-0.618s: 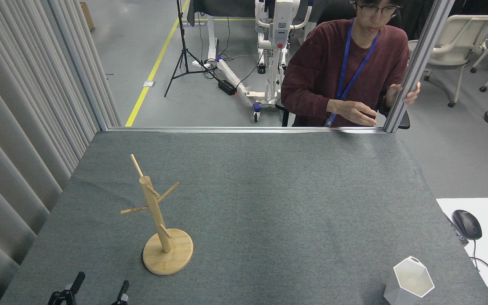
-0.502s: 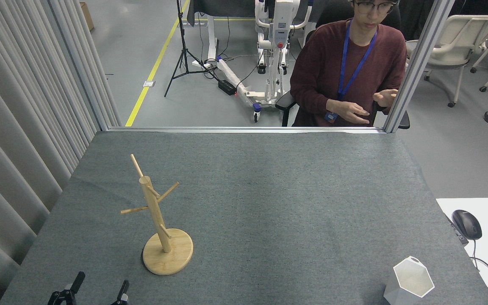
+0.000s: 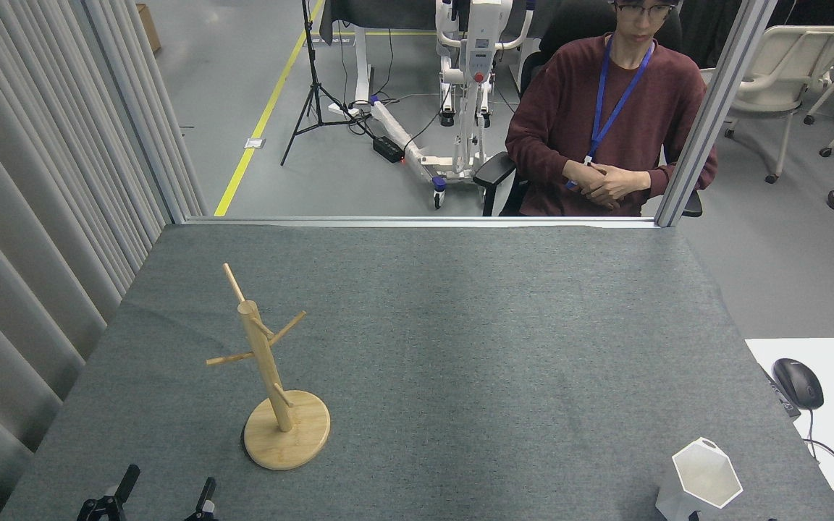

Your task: Hang cup on storage rack

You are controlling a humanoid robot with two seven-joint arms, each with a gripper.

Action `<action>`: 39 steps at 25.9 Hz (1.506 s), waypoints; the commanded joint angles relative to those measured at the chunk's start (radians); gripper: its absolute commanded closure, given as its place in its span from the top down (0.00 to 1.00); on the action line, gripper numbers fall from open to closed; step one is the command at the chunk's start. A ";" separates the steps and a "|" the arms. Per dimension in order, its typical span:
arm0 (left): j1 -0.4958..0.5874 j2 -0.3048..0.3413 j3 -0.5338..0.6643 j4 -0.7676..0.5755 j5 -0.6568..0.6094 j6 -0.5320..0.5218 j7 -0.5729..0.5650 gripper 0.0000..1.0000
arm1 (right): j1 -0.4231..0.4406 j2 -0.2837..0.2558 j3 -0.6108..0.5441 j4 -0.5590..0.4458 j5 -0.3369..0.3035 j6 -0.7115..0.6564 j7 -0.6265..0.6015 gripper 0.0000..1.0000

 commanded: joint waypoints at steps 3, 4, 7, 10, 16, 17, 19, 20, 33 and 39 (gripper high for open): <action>0.000 0.000 0.001 0.005 -0.001 0.002 0.000 1.00 | -0.064 -0.024 0.005 0.056 0.003 -0.001 0.004 0.99; 0.000 0.000 0.001 0.006 -0.001 0.002 0.000 1.00 | -0.073 -0.032 0.007 0.064 0.003 0.001 0.004 0.99; 0.000 0.000 0.006 0.009 -0.001 0.002 0.000 1.00 | -0.080 -0.037 0.010 0.069 0.003 -0.004 0.004 0.99; 0.000 0.000 0.009 0.014 -0.001 0.002 0.000 1.00 | -0.081 -0.037 0.033 0.070 0.011 -0.004 0.004 0.99; 0.000 0.002 0.012 0.017 0.001 0.002 0.000 1.00 | -0.095 -0.032 0.068 0.081 0.016 0.002 0.004 0.99; 0.000 0.002 0.012 0.017 0.001 0.002 0.000 1.00 | -0.106 -0.031 0.071 0.086 0.017 0.002 0.004 0.99; 0.000 0.002 0.013 0.017 0.001 0.002 0.000 1.00 | -0.116 -0.031 0.074 0.099 0.019 0.002 0.004 0.99; 0.000 0.003 0.013 0.017 0.001 0.002 0.000 1.00 | -0.118 -0.031 0.074 0.106 0.019 0.002 0.004 0.99; 0.002 0.003 0.023 0.017 0.002 -0.003 0.000 1.00 | -0.159 -0.028 0.076 0.159 0.019 0.004 0.004 0.99; 0.002 0.003 0.029 0.015 0.002 -0.003 0.000 1.00 | -0.158 -0.032 0.090 0.161 0.025 0.002 0.004 0.68</action>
